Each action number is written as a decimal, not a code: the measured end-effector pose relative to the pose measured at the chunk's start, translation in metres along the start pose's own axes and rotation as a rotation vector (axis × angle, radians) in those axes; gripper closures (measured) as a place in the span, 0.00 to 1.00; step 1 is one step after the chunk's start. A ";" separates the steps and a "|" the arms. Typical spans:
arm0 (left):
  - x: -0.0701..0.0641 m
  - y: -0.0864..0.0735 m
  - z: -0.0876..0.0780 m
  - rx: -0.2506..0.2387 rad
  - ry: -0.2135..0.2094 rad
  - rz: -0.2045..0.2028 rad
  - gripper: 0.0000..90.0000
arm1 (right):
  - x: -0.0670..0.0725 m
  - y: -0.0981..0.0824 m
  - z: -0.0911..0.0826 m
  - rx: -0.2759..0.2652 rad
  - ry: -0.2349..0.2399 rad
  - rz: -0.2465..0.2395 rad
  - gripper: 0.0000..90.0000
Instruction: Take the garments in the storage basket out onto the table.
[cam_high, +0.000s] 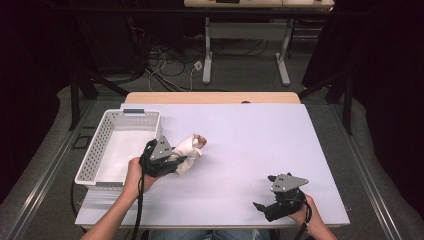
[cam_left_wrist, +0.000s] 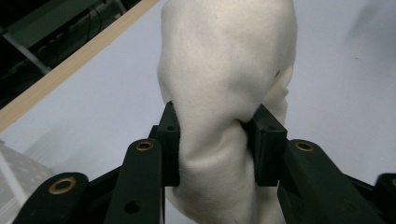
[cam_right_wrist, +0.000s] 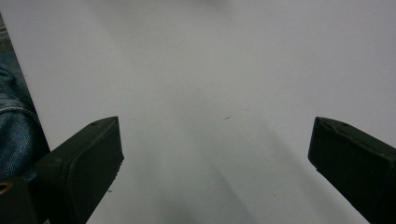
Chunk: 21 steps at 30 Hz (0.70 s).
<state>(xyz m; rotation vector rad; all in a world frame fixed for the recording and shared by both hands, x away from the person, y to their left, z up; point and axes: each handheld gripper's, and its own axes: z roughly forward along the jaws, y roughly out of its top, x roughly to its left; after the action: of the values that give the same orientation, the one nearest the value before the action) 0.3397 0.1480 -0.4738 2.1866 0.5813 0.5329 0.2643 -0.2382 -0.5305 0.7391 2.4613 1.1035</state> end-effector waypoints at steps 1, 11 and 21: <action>0.000 0.000 0.002 0.004 -0.003 0.010 0.70 | 0.000 0.000 0.000 0.000 0.000 0.000 0.03; -0.011 -0.001 0.023 0.027 -0.051 0.023 0.70 | 0.000 0.000 0.000 -0.002 -0.003 0.006 0.03; -0.019 0.003 0.029 0.030 -0.047 0.038 0.70 | 0.000 0.000 0.001 -0.002 -0.003 0.006 0.03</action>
<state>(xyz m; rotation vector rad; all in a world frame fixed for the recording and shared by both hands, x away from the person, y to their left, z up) 0.3408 0.1182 -0.4920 2.2361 0.5264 0.4944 0.2650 -0.2378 -0.5309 0.7471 2.4565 1.1063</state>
